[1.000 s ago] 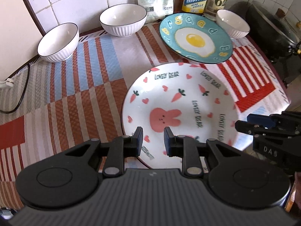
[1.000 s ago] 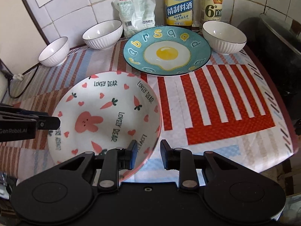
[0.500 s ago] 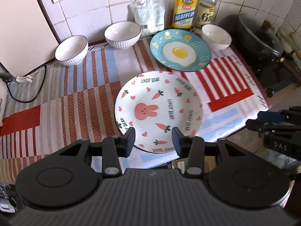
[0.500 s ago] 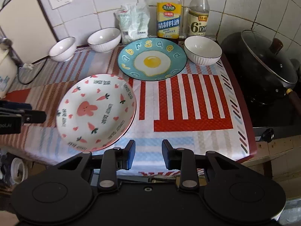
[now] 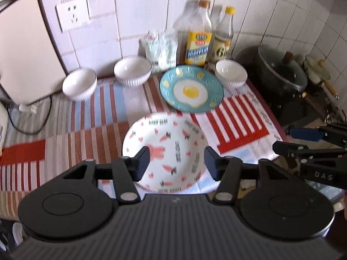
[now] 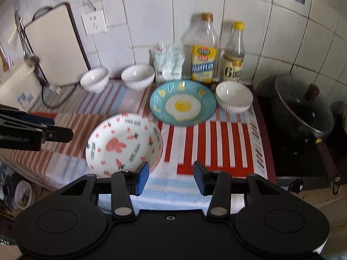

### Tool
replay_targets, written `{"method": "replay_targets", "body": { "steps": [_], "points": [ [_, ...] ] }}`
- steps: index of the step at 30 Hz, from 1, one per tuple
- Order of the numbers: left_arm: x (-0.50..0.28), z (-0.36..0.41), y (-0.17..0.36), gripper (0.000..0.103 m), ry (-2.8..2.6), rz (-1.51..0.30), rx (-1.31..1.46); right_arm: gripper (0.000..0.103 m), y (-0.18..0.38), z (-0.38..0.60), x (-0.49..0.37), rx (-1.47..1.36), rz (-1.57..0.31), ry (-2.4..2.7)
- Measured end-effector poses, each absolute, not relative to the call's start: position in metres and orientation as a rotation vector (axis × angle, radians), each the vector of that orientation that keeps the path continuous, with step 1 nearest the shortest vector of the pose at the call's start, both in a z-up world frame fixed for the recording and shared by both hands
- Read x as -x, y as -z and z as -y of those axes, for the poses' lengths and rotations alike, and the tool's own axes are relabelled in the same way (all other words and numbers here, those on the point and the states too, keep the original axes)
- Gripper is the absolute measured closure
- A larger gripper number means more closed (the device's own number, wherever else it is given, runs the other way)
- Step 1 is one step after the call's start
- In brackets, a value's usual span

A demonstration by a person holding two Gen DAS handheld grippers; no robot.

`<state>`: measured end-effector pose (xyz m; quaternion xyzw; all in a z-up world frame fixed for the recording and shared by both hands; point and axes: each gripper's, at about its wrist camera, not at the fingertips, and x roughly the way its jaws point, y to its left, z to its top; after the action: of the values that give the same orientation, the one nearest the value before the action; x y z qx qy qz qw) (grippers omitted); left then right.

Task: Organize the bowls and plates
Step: 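Move the right gripper toward the teal fried-egg plate, then close the right gripper on the rim of the teal egg plate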

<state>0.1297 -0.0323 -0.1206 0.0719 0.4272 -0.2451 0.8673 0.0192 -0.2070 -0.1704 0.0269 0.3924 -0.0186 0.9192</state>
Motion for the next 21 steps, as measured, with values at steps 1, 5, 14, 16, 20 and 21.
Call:
{"method": "replay_targets", "body": {
  "steps": [1,5,14,16,20,21],
  "points": [
    [-0.134,0.033,0.119,0.042,0.516,-0.883,-0.149,0.049,0.168,0.21,-0.022,-0.068,-0.791,0.033],
    [-0.155,0.037,0.117,0.036,0.532,-0.833,-0.132,0.048,0.16,0.221,-0.034,-0.104,-0.704,0.009],
    [-0.217,0.046,0.131,0.031,0.598,-0.798,-0.123,0.035,0.156,0.231,-0.07,-0.076,-0.489,0.017],
    [-0.232,0.049,0.139,0.031,0.602,-0.798,-0.121,0.035,0.163,0.231,-0.082,-0.055,-0.508,0.063],
    [-0.256,0.054,0.164,0.029,0.596,-0.793,-0.115,0.033,0.183,0.23,-0.094,-0.044,-0.467,0.111],
    [-0.262,0.056,0.173,0.029,0.595,-0.799,-0.119,0.033,0.192,0.231,-0.098,-0.055,-0.453,0.114]
  ]
}}
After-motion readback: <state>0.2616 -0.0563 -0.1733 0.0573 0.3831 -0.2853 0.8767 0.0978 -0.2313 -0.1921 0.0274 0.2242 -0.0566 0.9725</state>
